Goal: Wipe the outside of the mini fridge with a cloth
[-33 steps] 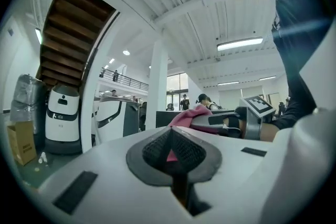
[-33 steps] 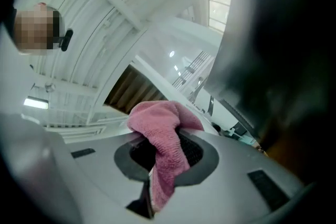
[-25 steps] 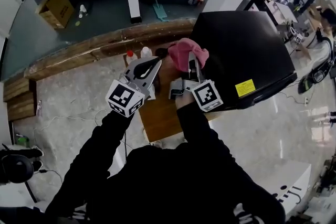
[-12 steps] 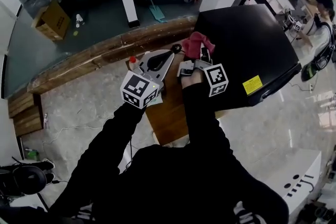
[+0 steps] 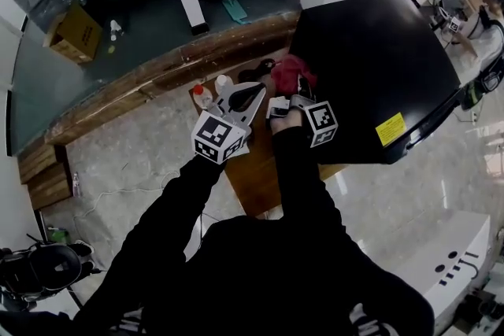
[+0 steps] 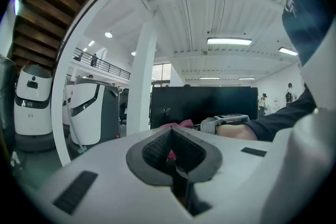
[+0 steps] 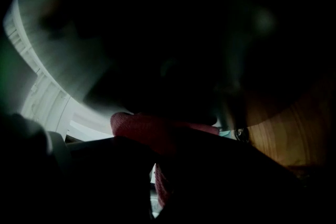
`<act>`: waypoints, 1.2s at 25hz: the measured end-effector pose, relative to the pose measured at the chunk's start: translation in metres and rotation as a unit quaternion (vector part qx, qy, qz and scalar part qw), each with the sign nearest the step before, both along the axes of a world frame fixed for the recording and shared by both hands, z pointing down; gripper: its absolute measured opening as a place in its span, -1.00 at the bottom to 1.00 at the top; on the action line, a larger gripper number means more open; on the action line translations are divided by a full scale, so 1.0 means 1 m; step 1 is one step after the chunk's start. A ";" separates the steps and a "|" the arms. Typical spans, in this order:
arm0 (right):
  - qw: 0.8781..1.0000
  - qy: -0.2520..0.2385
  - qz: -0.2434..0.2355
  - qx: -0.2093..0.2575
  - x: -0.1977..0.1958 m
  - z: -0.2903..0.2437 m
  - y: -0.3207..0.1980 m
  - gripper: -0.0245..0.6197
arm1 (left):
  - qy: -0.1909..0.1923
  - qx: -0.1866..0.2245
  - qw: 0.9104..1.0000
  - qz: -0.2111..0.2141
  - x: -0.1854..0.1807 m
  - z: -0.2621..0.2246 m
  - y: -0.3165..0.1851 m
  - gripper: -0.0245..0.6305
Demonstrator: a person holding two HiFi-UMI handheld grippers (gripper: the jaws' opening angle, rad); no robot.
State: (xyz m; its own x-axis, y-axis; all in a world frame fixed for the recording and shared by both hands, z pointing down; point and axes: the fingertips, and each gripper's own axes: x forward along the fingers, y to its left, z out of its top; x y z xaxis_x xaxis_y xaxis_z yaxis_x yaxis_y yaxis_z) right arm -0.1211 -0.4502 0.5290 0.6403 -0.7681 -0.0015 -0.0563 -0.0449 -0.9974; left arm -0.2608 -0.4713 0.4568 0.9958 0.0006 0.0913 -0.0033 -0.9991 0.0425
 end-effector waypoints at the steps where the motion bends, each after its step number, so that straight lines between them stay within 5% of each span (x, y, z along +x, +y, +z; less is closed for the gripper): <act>1: 1.000 -0.003 -0.001 -0.004 0.001 0.010 0.000 -0.75 | -0.006 -0.005 1.000 0.000 0.001 0.010 0.000 -0.91; 12: 0.997 -0.059 0.003 -0.043 0.004 0.114 0.003 -0.75 | -0.075 -0.050 0.996 -0.003 0.004 0.103 0.012 -0.91; 30: 0.982 -0.165 0.031 -0.083 0.005 0.274 0.003 -0.75 | -0.133 -0.066 0.989 -0.014 -0.014 0.165 0.005 -0.91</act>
State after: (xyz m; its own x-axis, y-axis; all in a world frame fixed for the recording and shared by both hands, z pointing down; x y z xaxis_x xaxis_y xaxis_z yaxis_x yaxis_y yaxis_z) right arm -0.1163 -0.4473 0.8026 0.6302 -0.6999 0.3361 0.2764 -0.2023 -0.9395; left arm -0.2744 -0.4662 0.6223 0.9365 0.0031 0.3507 -0.0594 -0.9841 0.1674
